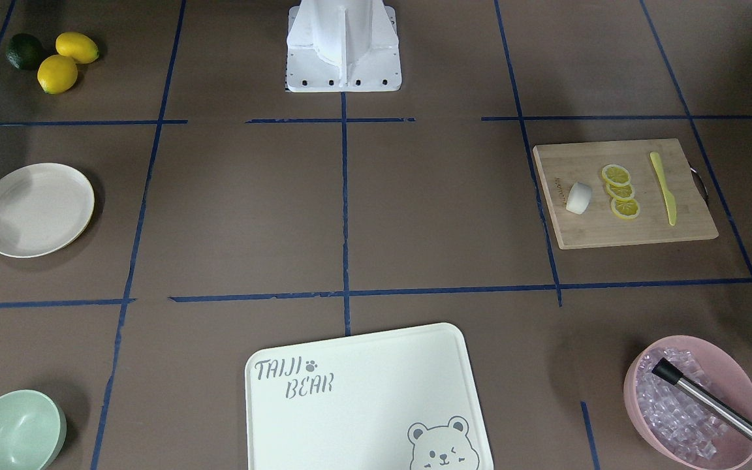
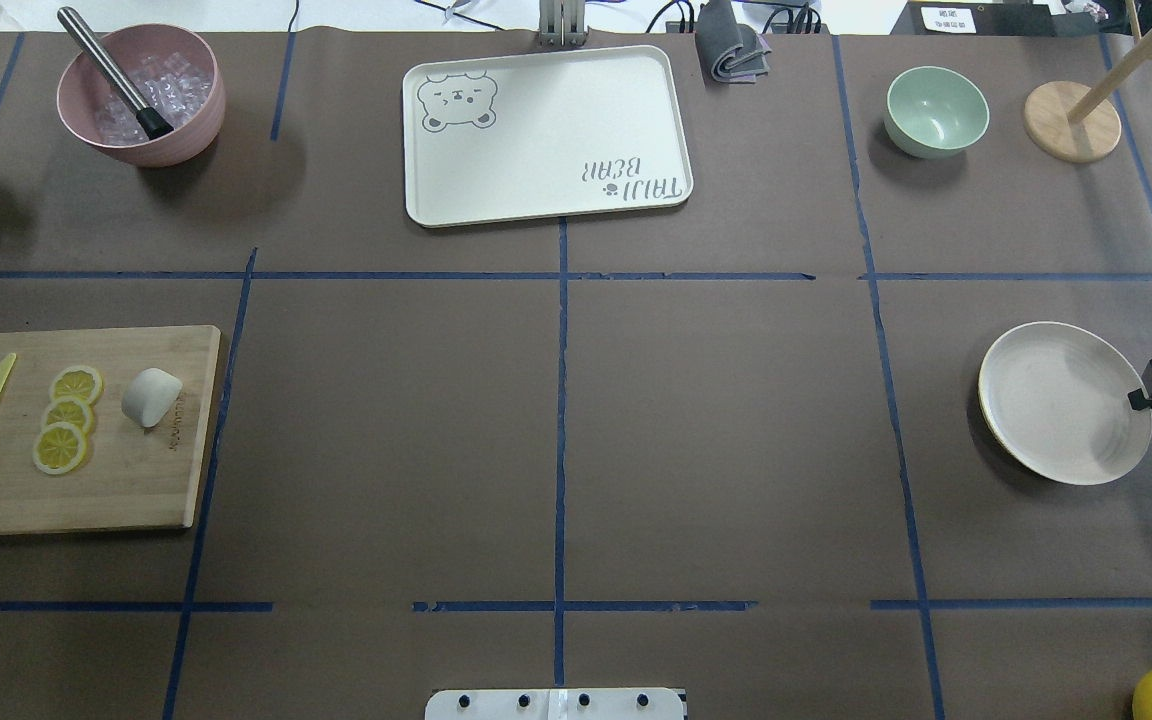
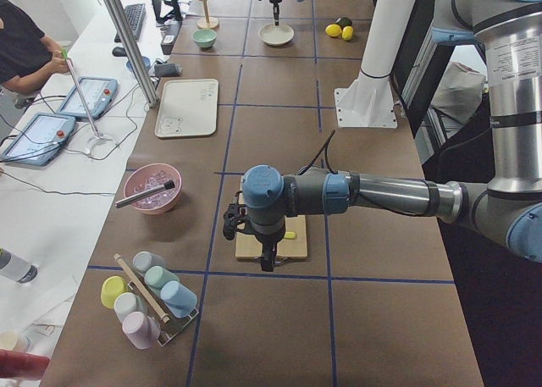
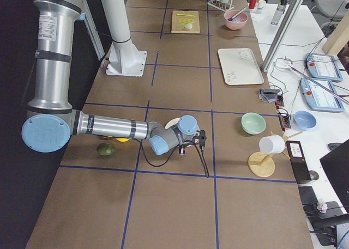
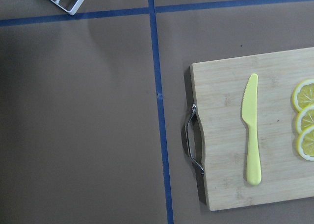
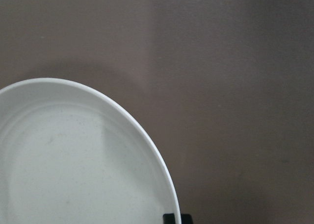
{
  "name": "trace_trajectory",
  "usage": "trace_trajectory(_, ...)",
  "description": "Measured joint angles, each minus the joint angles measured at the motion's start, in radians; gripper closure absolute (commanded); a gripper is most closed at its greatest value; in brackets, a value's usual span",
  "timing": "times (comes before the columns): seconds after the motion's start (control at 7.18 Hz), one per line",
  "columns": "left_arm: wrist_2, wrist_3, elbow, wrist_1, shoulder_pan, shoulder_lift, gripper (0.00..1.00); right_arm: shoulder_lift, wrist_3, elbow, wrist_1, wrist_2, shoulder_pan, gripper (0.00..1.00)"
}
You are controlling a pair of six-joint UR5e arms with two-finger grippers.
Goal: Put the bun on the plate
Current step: 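Slide the white plate with the right gripper toward the table center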
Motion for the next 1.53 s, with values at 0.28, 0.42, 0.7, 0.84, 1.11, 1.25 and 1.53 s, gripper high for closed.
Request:
trace_trajectory(0.28, 0.000, 0.001, -0.032, -0.002, 0.001, 0.027, 0.00, 0.072, 0.186, 0.094, 0.000, 0.055, -0.024, 1.00)
trace_trajectory(0.42, 0.000, 0.000, -0.039, -0.003, 0.001, 0.030, 0.00, 0.158, 0.350, 0.128, 0.000, 0.070, -0.076, 1.00)
trace_trajectory(0.7, -0.001, -0.001, -0.043, -0.007, 0.002, 0.030, 0.00, 0.343, 0.646, 0.145, -0.008, 0.004, -0.242, 1.00)
trace_trajectory(0.84, -0.001, -0.001, -0.043, -0.007, 0.003, 0.030, 0.00, 0.428, 0.767, 0.137, -0.013, -0.080, -0.351, 1.00)
trace_trajectory(1.11, 0.001, -0.001, -0.043, -0.006, 0.003, 0.031, 0.00, 0.572, 0.895, 0.075, -0.043, -0.236, -0.497, 1.00)
trace_trajectory(1.25, 0.002, 0.000, -0.043, -0.006, 0.005, 0.030, 0.00, 0.620, 0.917, 0.044, -0.072, -0.287, -0.534, 1.00)
trace_trajectory(1.53, 0.001, 0.001, -0.048, -0.007, 0.014, 0.029, 0.00, 0.647, 0.927, 0.024, -0.094, -0.336, -0.568, 0.98)
